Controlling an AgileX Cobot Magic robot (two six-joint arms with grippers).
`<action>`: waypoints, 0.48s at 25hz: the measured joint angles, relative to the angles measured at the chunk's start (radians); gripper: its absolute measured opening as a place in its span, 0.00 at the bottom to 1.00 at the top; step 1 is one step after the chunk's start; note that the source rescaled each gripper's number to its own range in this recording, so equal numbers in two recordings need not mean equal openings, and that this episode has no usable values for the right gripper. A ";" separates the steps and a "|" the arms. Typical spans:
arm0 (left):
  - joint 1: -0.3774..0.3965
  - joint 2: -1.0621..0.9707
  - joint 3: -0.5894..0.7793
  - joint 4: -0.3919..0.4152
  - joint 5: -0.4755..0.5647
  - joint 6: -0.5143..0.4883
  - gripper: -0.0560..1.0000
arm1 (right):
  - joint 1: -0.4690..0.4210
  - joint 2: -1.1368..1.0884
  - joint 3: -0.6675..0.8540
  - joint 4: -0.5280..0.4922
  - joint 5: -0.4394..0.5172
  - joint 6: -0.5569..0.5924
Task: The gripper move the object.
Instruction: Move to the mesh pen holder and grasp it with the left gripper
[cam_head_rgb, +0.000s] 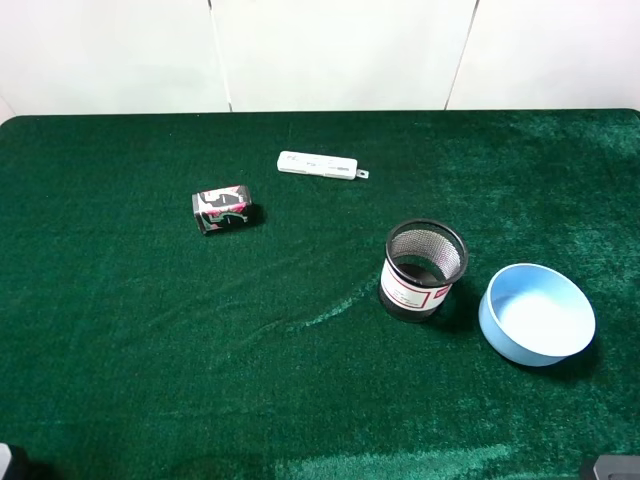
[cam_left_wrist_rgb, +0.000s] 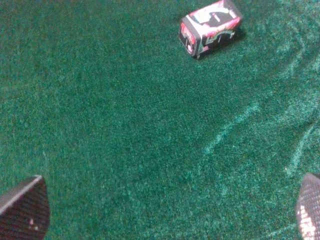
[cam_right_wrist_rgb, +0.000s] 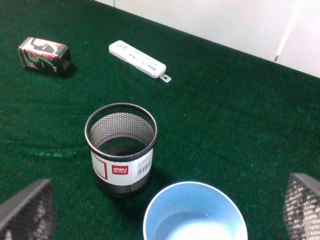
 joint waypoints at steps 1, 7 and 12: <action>0.000 0.029 -0.005 -0.007 -0.011 0.014 1.00 | 0.000 0.000 0.000 0.000 0.000 0.000; -0.083 0.201 -0.028 -0.029 -0.094 0.041 1.00 | 0.000 0.000 0.000 0.000 0.000 0.000; -0.227 0.377 -0.076 -0.010 -0.189 0.043 1.00 | 0.000 0.000 0.000 0.000 0.000 0.000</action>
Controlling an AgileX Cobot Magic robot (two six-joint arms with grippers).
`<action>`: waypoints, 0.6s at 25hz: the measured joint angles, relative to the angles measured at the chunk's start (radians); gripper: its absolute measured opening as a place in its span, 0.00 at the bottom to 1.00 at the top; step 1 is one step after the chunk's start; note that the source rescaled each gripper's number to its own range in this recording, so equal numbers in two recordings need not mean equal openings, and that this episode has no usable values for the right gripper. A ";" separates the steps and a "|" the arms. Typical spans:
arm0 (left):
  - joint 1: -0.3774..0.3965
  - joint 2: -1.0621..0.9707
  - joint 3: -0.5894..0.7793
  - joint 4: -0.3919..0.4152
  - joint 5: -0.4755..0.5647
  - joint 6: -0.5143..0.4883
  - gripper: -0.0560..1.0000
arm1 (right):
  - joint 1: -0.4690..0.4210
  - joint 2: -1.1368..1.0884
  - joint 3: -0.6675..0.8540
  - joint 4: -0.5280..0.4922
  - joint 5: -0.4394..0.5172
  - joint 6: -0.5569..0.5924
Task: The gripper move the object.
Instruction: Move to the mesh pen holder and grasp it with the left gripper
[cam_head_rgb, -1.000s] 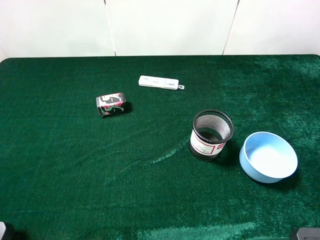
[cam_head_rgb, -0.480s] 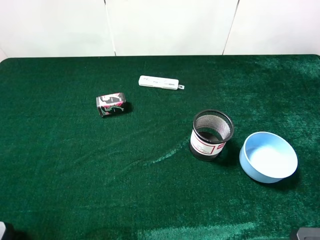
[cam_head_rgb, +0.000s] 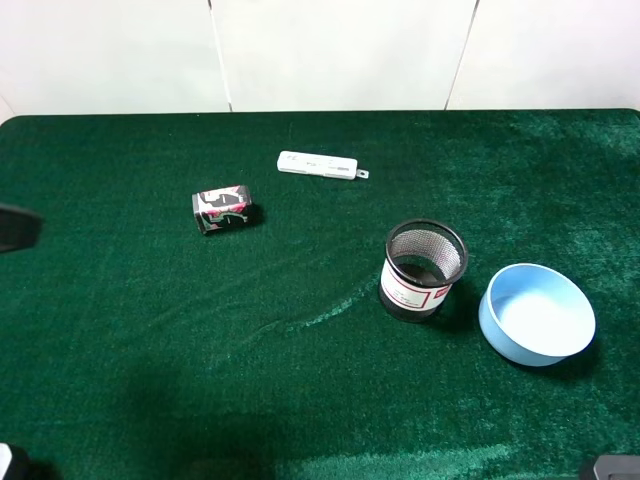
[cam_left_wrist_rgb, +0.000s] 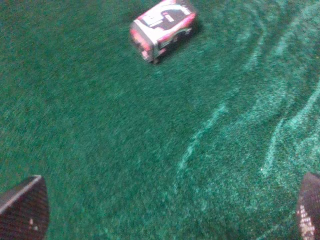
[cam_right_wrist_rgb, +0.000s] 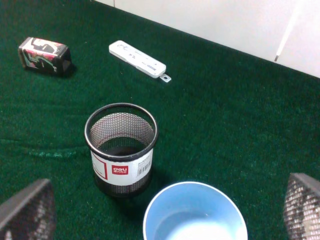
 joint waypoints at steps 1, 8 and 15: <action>-0.032 0.042 -0.014 0.002 -0.021 0.001 1.00 | 0.000 0.000 0.000 0.000 0.000 0.000; -0.226 0.342 -0.160 0.004 -0.110 0.005 1.00 | 0.000 0.000 0.000 0.000 0.000 0.000; -0.383 0.616 -0.364 0.004 -0.122 0.025 1.00 | 0.000 0.000 0.000 0.000 0.000 0.000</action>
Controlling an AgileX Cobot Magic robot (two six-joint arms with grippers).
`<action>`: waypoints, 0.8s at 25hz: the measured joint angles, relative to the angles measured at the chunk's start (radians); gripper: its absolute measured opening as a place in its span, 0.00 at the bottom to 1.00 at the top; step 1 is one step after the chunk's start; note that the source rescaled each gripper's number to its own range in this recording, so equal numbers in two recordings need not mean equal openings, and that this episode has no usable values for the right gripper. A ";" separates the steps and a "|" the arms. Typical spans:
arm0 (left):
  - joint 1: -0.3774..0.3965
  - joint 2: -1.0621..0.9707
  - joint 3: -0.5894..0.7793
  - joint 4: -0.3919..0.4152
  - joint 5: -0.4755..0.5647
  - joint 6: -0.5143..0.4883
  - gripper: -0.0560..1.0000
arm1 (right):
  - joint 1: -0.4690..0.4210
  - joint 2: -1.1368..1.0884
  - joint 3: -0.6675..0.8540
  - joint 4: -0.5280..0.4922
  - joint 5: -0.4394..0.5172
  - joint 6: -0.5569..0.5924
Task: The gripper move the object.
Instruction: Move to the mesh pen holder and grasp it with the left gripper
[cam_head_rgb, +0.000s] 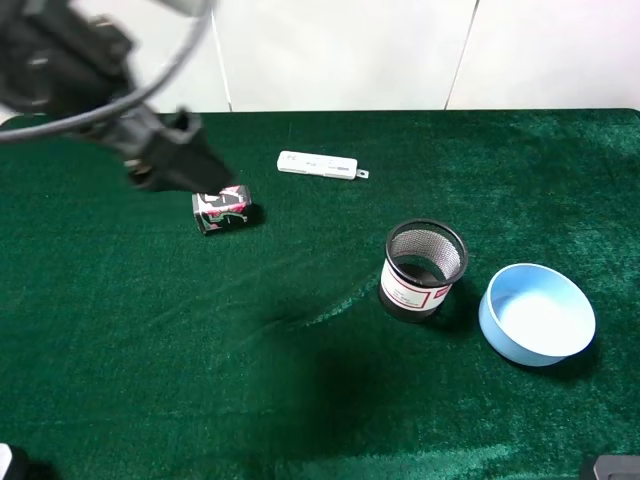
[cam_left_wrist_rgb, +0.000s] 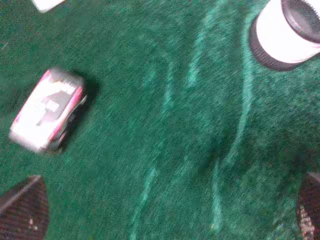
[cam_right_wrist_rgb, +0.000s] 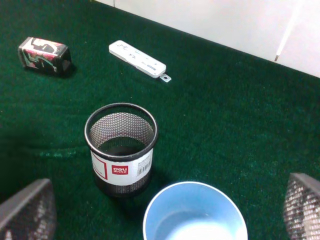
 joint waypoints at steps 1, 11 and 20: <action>-0.018 0.035 -0.027 0.000 0.000 0.001 1.00 | 0.000 0.000 0.000 0.000 0.000 0.000; -0.201 0.328 -0.318 0.019 0.040 0.004 1.00 | 0.000 0.000 0.000 0.000 0.000 0.000; -0.293 0.530 -0.486 0.026 0.055 0.006 1.00 | 0.000 0.000 0.000 0.000 0.000 0.000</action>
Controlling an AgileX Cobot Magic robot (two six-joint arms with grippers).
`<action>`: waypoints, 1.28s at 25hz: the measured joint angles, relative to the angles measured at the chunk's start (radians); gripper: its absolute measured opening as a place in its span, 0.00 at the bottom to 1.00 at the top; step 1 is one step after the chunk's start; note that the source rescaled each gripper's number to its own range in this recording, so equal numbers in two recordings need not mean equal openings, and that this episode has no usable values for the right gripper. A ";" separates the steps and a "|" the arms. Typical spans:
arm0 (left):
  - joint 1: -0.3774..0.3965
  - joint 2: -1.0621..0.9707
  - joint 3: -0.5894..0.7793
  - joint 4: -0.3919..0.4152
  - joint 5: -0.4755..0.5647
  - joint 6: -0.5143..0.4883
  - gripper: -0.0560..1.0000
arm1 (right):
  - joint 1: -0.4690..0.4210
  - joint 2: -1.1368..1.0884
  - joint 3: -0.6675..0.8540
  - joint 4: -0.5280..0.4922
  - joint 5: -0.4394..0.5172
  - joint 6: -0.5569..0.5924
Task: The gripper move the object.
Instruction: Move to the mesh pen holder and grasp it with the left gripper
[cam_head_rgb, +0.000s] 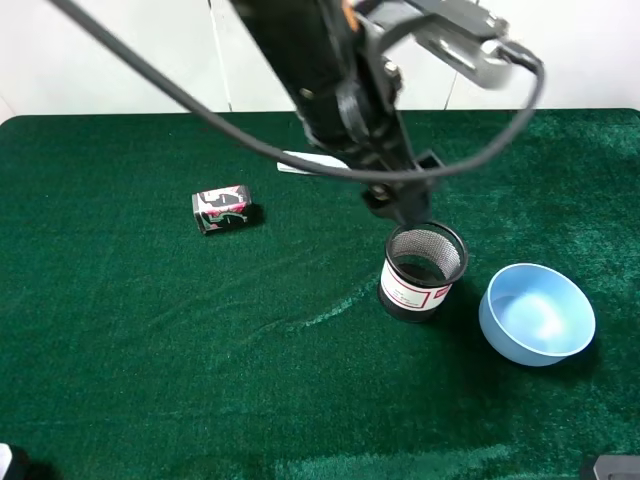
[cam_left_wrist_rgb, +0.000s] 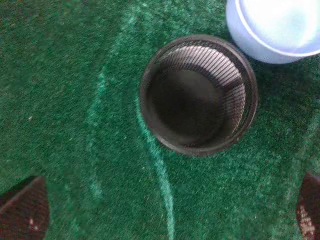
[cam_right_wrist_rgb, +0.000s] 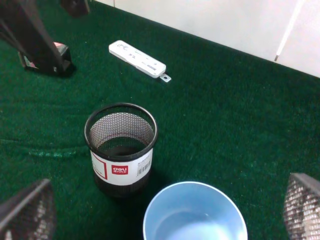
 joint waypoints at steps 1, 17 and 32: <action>-0.006 0.018 -0.016 0.000 0.000 0.000 1.00 | 0.000 0.000 0.000 0.000 0.000 0.000; -0.015 0.277 -0.158 0.060 -0.027 -0.026 1.00 | 0.000 0.000 0.000 0.000 0.000 0.001; -0.015 0.392 -0.175 0.103 -0.135 -0.027 0.95 | 0.000 0.000 0.000 0.001 0.000 0.001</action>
